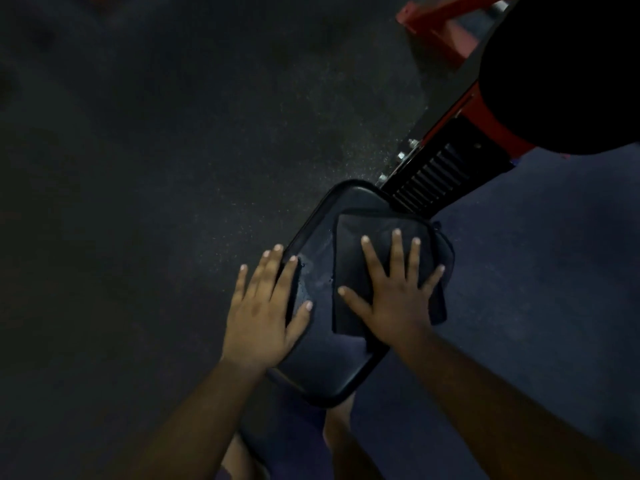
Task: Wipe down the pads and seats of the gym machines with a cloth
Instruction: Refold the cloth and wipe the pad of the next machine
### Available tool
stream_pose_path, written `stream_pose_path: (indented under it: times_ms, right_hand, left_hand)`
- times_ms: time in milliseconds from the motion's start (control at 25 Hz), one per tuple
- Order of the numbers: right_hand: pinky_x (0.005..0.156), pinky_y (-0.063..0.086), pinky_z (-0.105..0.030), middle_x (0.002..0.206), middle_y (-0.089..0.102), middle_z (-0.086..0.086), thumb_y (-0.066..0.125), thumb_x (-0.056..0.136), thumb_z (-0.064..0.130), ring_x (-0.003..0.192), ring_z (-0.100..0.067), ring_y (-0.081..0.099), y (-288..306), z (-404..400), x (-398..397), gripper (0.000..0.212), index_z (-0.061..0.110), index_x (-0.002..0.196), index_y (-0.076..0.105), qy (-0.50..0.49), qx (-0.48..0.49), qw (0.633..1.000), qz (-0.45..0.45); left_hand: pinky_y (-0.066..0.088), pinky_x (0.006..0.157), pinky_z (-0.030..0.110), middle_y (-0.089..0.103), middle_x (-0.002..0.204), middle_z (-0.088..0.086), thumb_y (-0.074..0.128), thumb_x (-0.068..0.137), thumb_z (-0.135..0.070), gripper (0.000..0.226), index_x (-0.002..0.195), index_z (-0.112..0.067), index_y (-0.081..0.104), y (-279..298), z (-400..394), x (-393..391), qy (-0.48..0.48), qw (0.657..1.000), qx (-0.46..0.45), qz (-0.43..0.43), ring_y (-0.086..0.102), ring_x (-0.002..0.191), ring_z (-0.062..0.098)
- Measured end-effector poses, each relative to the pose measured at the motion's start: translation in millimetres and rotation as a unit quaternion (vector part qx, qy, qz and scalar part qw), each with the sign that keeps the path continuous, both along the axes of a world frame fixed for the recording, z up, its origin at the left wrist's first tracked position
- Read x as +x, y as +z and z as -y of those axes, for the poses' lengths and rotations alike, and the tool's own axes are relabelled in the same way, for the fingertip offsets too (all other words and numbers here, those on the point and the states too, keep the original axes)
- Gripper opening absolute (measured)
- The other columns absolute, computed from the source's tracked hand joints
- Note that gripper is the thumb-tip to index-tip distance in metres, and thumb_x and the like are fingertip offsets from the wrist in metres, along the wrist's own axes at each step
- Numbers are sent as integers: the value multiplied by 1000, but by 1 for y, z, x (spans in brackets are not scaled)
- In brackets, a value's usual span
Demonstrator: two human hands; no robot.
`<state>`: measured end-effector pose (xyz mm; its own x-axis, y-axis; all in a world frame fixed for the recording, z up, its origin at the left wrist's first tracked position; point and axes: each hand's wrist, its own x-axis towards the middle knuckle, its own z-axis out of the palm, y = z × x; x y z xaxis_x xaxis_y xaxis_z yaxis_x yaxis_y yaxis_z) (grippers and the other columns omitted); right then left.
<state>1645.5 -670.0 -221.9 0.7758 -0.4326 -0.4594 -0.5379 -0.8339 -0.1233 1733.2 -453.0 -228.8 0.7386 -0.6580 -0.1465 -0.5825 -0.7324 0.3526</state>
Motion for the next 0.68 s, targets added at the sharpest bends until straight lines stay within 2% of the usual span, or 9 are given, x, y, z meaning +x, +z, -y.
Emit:
stream_pose_path:
  times_ms: [120, 200, 240, 360, 480, 560, 680]
  right_hand:
    - [108, -2, -81, 170, -7, -4, 26, 86, 84, 154, -37, -10, -9, 25, 76, 83, 49, 157, -2, -45, -19, 998, 50]
    - [109, -2, -80, 170, 3, -4, 19, 85, 87, 154, -37, 0, -12, 27, 110, 84, 47, 157, 5, -96, -24, 993, 57]
    - [109, -3, -79, 170, 3, -5, 16, 85, 88, 154, -38, 0, -14, 16, 108, 85, 46, 158, 5, -81, -37, 994, 60]
    - [108, -3, -80, 170, -4, -4, 23, 87, 85, 154, -37, -7, -7, -33, 53, 82, 48, 158, 2, 96, -42, 992, 66]
    - [107, 4, -81, 170, -6, 3, 31, 81, 88, 156, -31, -8, -6, -8, 37, 85, 56, 154, 0, 227, -34, 971, 68]
    - [107, 5, -82, 170, -6, 7, 33, 75, 91, 156, -27, -8, -9, 27, 58, 89, 60, 152, 0, 191, -45, 978, 66]
    - [110, 2, -80, 170, -5, 4, 34, 82, 86, 155, -30, -9, -15, 22, 56, 84, 55, 154, 5, 21, -42, 995, 89]
  left_hand:
    - [13, 124, 56, 17, 168, 7, 35, 97, -64, 80, 159, -14, 27, -3, -17, -21, 17, 999, 45, 3, 11, 156, 22]
    - [10, 125, 54, 14, 169, 6, 34, 96, -67, 84, 161, -14, 20, -6, -15, -17, 17, 999, 47, -4, 7, 157, 22]
    - [9, 125, 53, 13, 169, 6, 34, 96, -66, 85, 161, -14, 17, -7, -16, -16, 20, 999, 38, -12, 6, 157, 21]
    - [14, 124, 54, 13, 169, 6, 32, 98, -64, 83, 161, -11, 18, -6, -30, -26, 36, 998, 24, -39, 4, 157, 19]
    - [20, 123, 56, 12, 169, 6, 29, 98, -69, 85, 160, -12, 21, -8, -50, -40, 24, 998, 48, -45, 3, 157, 20]
    - [19, 123, 56, 11, 170, 5, 27, 97, -72, 87, 161, -13, 20, -10, -59, -42, 8, 998, 53, -41, 2, 157, 20]
    - [11, 126, 52, 4, 171, 2, 24, 97, -73, 87, 162, -16, 13, -12, -65, -42, -1, 997, 35, -62, -4, 157, 16]
